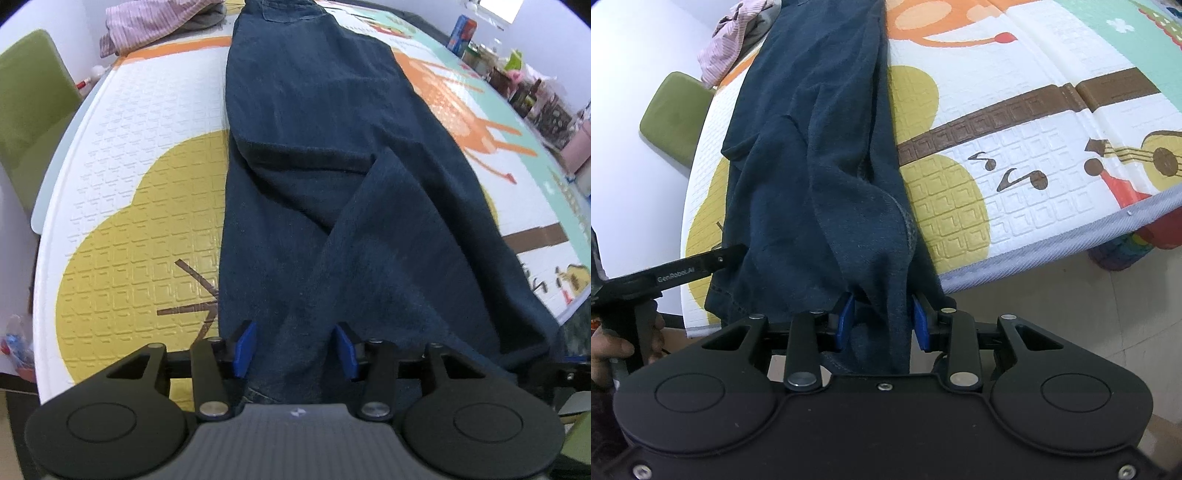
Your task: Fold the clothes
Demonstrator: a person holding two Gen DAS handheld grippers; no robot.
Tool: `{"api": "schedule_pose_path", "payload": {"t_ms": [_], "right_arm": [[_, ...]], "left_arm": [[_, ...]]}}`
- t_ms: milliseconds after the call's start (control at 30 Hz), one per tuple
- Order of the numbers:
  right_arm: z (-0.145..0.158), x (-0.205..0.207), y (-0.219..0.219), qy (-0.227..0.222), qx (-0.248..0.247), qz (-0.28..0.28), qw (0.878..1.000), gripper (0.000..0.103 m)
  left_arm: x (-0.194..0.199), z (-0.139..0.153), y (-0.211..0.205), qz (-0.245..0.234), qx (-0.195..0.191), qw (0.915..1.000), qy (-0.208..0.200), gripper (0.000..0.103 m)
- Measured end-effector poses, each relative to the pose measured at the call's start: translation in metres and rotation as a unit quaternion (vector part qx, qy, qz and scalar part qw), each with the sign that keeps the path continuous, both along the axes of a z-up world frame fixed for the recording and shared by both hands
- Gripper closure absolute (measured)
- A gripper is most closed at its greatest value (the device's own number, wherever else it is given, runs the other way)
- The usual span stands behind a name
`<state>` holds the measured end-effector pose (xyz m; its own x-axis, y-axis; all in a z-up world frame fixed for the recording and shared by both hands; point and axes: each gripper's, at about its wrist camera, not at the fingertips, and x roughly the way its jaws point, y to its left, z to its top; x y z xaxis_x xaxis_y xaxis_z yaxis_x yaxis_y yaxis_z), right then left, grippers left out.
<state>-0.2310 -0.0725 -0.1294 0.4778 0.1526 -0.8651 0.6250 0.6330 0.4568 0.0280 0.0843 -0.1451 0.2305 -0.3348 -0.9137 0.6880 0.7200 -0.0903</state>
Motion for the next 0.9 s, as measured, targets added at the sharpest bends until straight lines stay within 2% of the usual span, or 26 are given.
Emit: {"api": "schedule_pose_path", "payload": {"t_ms": [267,367,433,600,733,900], "right_arm": [[0.001,0.004,0.003,0.001,-0.005,0.014,1.0,0.072],[0.002,0.005,0.005,-0.001,-0.013,0.024,1.0,0.077],[0.004,0.007,0.007,0.0,-0.021,0.03,0.999,0.08],[0.005,0.01,0.009,0.006,-0.032,0.037,0.999,0.088],[0.005,0.011,0.009,0.009,-0.037,0.041,0.998,0.09],[0.005,0.012,0.01,0.01,-0.044,0.048,0.998,0.092]], "left_arm": [[-0.003,-0.001,-0.003,-0.008,0.01,0.9999,-0.005,0.052],[-0.003,-0.002,-0.003,-0.001,0.007,1.0,0.003,0.062],[-0.002,-0.003,-0.003,0.002,0.009,0.9999,0.011,0.075],[-0.007,0.0,-0.001,0.002,0.01,0.9999,0.012,0.088],[-0.012,0.003,0.003,0.001,0.008,0.9998,0.018,0.095],[-0.021,0.011,0.005,-0.007,0.011,0.9998,0.014,0.098]]}}
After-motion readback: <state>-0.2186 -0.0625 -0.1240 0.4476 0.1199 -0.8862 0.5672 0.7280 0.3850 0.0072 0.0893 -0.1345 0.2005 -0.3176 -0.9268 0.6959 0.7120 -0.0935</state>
